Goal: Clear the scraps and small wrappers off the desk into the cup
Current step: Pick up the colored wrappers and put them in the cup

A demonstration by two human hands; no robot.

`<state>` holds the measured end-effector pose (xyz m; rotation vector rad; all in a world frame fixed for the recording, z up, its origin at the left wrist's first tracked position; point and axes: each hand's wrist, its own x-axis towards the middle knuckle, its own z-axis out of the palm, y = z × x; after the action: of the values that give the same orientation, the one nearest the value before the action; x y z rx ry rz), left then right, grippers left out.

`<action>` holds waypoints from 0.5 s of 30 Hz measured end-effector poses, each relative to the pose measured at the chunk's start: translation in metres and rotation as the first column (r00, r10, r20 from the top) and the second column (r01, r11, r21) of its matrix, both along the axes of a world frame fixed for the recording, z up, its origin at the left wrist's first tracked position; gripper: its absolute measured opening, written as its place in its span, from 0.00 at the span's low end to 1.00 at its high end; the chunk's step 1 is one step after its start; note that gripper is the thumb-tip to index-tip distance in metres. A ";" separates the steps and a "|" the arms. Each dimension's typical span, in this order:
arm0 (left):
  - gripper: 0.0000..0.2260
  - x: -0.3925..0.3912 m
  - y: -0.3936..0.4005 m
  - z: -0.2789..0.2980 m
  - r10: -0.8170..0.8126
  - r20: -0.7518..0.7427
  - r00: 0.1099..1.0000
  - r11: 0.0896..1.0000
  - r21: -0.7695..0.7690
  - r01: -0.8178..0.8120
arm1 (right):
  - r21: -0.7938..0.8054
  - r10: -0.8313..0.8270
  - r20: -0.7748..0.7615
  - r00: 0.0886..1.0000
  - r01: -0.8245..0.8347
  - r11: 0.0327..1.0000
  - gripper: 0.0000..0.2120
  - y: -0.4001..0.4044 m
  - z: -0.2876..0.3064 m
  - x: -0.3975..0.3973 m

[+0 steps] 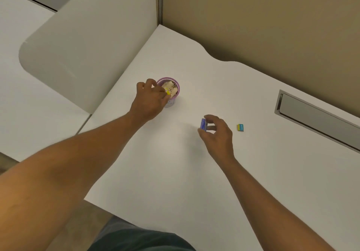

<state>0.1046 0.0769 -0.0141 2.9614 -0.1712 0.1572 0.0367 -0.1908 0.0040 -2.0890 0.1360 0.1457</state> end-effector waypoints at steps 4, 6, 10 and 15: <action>0.18 -0.005 0.005 -0.006 -0.055 0.052 0.997 0.998 0.018 0.054 | 0.000 0.086 0.117 0.989 -0.086 0.996 0.19 0.042 0.026 0.049; 0.17 -0.006 0.009 -0.005 -0.072 0.072 0.995 0.997 -0.027 0.074 | -0.044 0.142 0.167 0.976 -0.136 0.990 0.19 0.064 0.033 0.073; 0.17 -0.017 0.015 0.001 -0.037 0.142 0.989 0.981 -0.181 0.063 | -0.168 0.260 0.233 0.937 -0.225 0.960 0.17 0.100 0.034 0.109; 0.13 -0.046 0.017 -0.004 -0.034 0.258 0.966 0.974 -0.207 0.090 | -0.368 0.407 0.201 0.891 -0.317 0.874 0.14 0.119 0.016 0.128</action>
<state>0.0585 0.0935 -0.0186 2.7046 -0.2620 0.5119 0.1644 -0.0716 0.0197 -2.4257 -0.4384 0.0626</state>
